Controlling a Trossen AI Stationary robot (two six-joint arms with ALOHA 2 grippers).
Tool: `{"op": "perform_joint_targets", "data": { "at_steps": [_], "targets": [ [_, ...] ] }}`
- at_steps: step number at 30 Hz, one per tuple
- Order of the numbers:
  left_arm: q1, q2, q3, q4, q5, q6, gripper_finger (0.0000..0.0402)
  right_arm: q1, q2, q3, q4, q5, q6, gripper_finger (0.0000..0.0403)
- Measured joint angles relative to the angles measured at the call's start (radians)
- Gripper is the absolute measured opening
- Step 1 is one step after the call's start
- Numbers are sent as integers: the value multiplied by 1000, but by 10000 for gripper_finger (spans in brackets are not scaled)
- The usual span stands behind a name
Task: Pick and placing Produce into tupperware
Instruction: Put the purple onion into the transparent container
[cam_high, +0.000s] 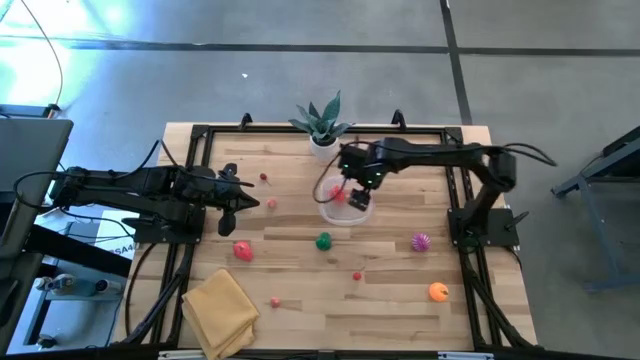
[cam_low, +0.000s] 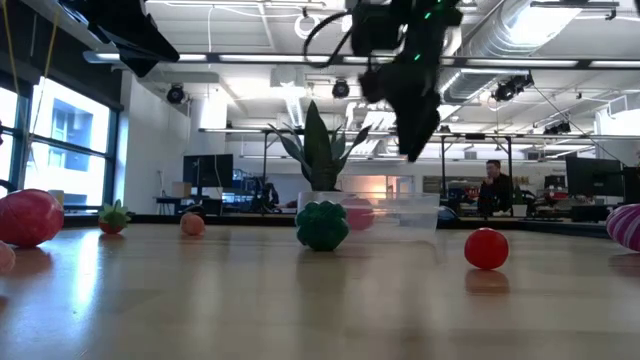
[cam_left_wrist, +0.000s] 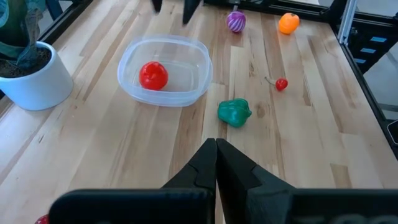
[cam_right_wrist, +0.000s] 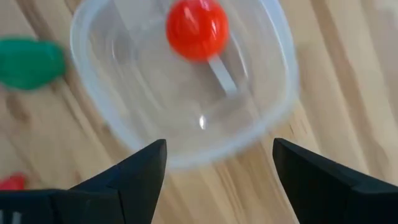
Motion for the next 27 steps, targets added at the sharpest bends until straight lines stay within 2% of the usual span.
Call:
{"op": "perform_joint_targets", "data": {
  "at_steps": [7, 10, 15, 17, 21, 27],
  "targets": [
    [0, 0, 0, 0, 0, 0, 1, 112, -228, 0, -214, 118, 251, 284],
    [0, 0, 0, 0, 0, 0, 1, 170, -321, 0, -311, 173, 453, 284],
    [0, 0, 0, 0, 0, 0, 1, 281, -428, 0, -477, 183, 823, 284],
    [0, 0, 0, 0, 0, 0, 1, 329, -451, -5, -486, 193, 921, 284],
    [0, 0, 0, 0, 0, 0, 1, 422, -482, -61, -476, 174, 1071, 284],
    [0, 0, 0, 0, 0, 0, 1, 543, -503, -277, -449, 59, 1295, 284]
  ]
}}
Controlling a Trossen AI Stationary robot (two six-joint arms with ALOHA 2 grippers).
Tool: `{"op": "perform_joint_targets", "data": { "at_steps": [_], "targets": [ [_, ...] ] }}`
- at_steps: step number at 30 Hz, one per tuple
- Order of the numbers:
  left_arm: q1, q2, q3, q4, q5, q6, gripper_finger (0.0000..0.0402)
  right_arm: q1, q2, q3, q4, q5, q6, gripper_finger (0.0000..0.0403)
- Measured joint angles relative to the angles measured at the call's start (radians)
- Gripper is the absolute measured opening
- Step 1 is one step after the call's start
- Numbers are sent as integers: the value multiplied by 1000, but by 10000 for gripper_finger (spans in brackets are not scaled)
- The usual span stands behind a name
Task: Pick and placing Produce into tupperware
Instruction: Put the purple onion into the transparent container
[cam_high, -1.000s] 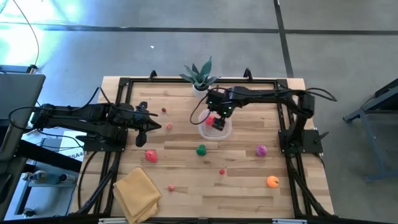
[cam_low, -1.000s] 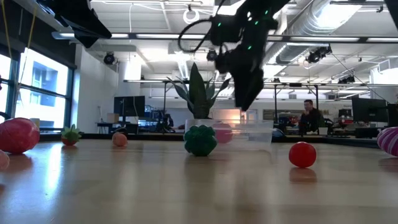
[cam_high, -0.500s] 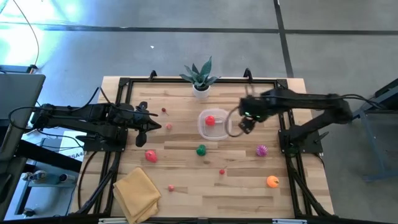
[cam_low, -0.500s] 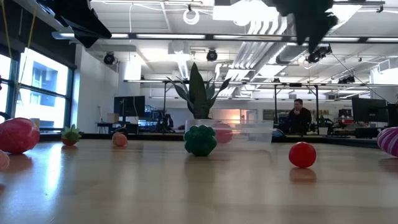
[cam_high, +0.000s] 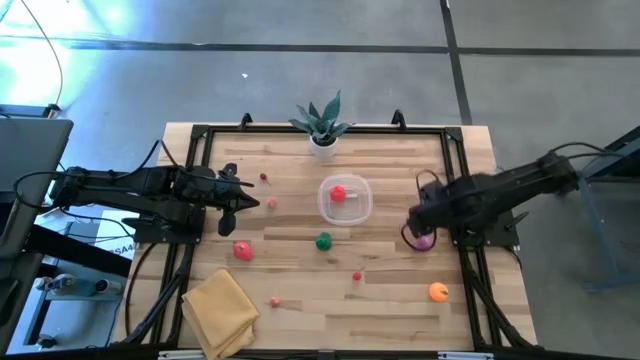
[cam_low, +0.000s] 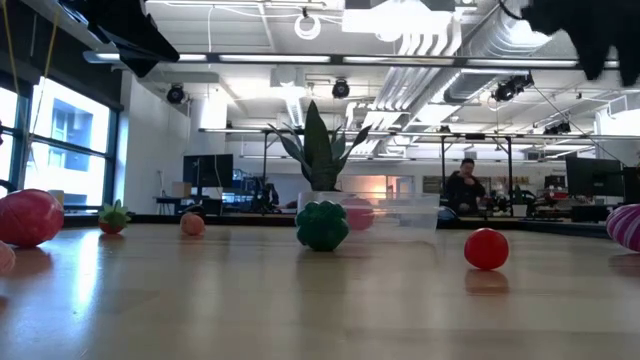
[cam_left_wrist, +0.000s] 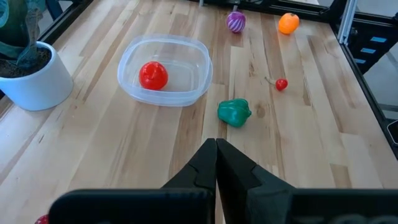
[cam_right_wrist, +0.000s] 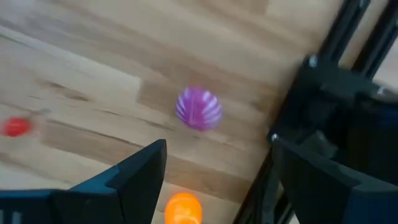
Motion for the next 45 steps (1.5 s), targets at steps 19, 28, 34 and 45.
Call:
{"op": "perform_joint_targets", "data": {
  "at_steps": [19, 28, 34, 45],
  "targets": [
    [0, 0, 0, 0, 0, 0, 1, 49, 2, -427, 487, -97, 139, 284],
    [0, 0, 0, 0, 0, 0, 1, 49, 2, -486, 552, -84, 152, 284],
    [0, 0, 0, 0, 0, 0, 1, 46, 2, -515, 578, -68, 160, 284],
    [0, 0, 0, 0, 0, 0, 1, 7, 2, -610, 746, -58, 144, 284]
  ]
}}
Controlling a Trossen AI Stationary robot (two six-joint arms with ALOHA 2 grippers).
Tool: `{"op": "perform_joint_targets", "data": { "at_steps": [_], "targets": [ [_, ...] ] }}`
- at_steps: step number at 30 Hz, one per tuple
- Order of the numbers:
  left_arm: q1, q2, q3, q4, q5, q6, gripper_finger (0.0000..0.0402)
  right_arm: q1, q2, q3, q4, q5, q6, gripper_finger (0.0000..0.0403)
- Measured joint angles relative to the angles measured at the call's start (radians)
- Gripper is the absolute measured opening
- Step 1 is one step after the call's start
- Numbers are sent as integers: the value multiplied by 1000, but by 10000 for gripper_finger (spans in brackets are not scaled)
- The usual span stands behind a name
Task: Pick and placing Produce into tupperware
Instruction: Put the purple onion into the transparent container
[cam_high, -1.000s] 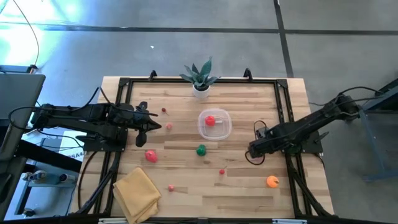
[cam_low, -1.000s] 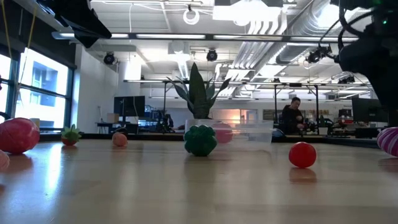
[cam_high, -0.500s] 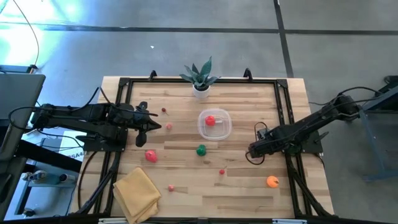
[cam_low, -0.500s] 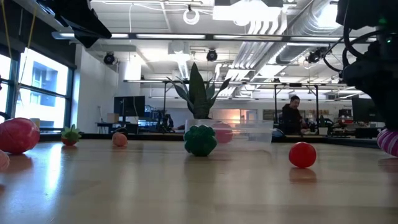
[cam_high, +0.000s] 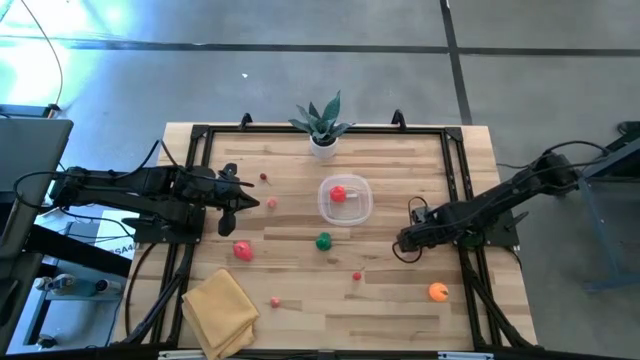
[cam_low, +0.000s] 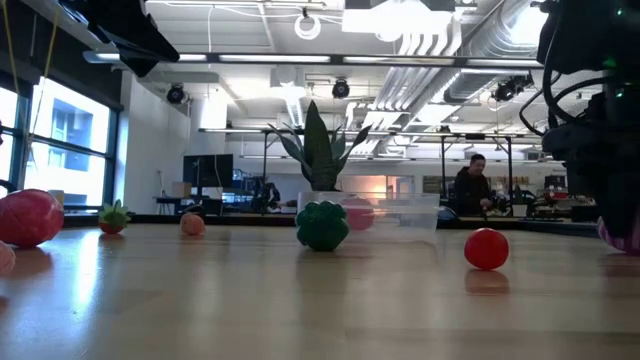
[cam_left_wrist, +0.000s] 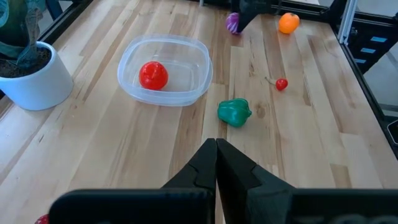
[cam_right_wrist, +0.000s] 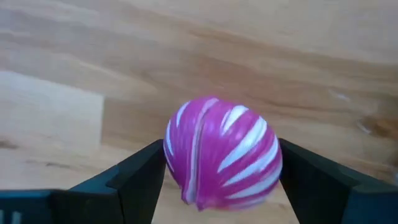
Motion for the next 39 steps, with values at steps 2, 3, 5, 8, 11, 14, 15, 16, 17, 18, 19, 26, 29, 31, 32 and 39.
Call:
{"op": "perform_joint_targets", "data": {
  "at_steps": [2, 3, 5, 8, 11, 14, 15, 16, 17, 18, 19, 26, 29, 31, 32, 39],
  "targets": [
    [0, 0, 0, 0, 0, 0, 1, -7, 0, -8, 0, 5, -8, 284],
    [0, 0, 0, 0, 0, 0, 1, -11, 0, -11, -1, 5, -12, 284],
    [0, 0, 0, 0, 0, 0, 1, -18, 0, -12, 1, 12, -19, 284],
    [0, 0, 0, 0, 0, 0, 1, -26, 0, -12, 3, 24, -28, 284],
    [0, 0, 0, 0, 0, 0, 1, -30, 0, -12, 3, 25, -29, 284],
    [0, 0, 0, 0, 0, 0, 1, -34, 0, -12, 3, 25, -41, 284],
    [0, 0, 0, 0, 0, 0, 1, -37, 0, -12, 3, 25, -42, 284],
    [0, 0, 0, 0, 0, 0, 1, -39, 1, -12, 3, 25, -43, 284],
    [0, 0, 0, 0, 0, 0, 1, -41, 1, -12, 3, 25, -43, 284],
    [0, 0, 0, 0, 0, 0, 1, -43, 1, -12, 3, 25, -43, 283],
    [0, 0, 0, 0, 0, 0, 1, -46, 1, -12, 3, 25, -43, 282],
    [0, 0, 0, 0, 0, 0, 1, -46, 1, -11, 3, 17, -44, 259],
    [0, 0, 0, 0, 0, 0, 1, -46, 1, -11, 3, 13, -43, 257],
    [0, 0, 0, 0, 0, 0, 1, -46, 1, -11, 3, 12, -43, 256],
    [0, 0, 0, 0, 0, 0, 1, -46, 1, -11, 4, 12, -44, 256],
    [0, 0, 0, 0, 0, 0, 1, -46, 1, -11, 4, 13, -56, 255]
  ]
}}
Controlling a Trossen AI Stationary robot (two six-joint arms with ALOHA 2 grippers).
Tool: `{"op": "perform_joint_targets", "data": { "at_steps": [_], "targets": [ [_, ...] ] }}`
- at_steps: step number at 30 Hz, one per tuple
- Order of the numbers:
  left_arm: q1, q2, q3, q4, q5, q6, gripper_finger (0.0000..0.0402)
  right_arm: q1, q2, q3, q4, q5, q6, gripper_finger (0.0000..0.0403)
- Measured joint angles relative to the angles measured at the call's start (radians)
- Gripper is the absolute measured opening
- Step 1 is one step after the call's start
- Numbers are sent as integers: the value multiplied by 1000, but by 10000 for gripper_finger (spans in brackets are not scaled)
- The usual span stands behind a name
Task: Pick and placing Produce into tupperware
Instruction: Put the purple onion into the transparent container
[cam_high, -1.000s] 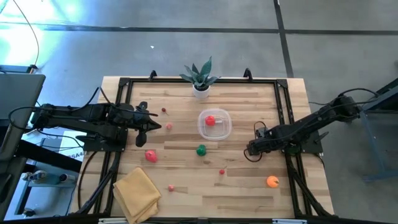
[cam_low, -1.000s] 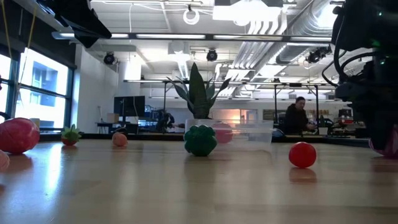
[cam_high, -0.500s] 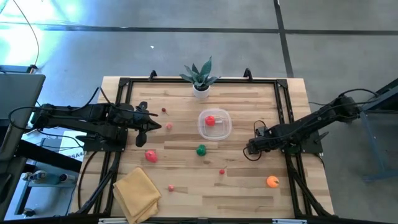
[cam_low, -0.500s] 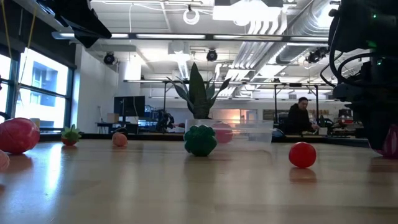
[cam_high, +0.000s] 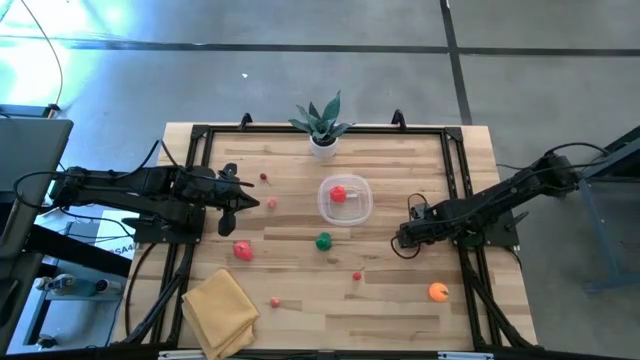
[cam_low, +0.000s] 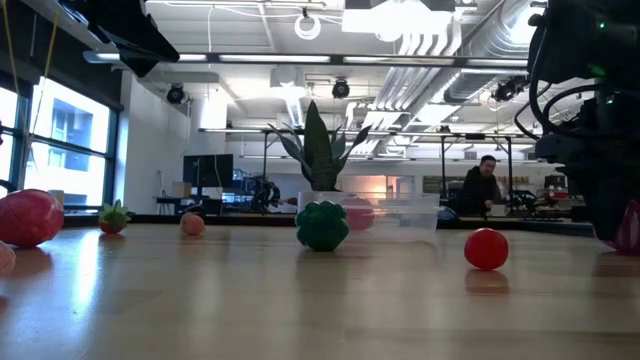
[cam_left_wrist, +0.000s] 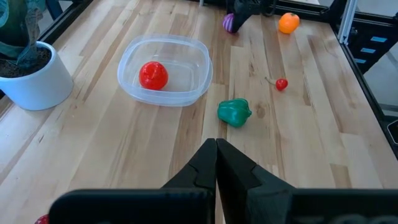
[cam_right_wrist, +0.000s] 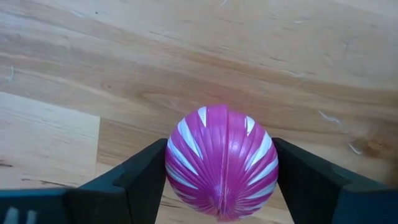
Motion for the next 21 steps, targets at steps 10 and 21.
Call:
{"op": "perform_joint_targets", "data": {
  "at_steps": [10, 21],
  "targets": [
    [0, 0, 0, 0, 0, 0, 1, 0, 2, 58, -1, 24, -51, 255],
    [0, 0, 0, 0, 0, 0, 1, -12, 2, 327, -3, 186, -306, 255]
  ]
}}
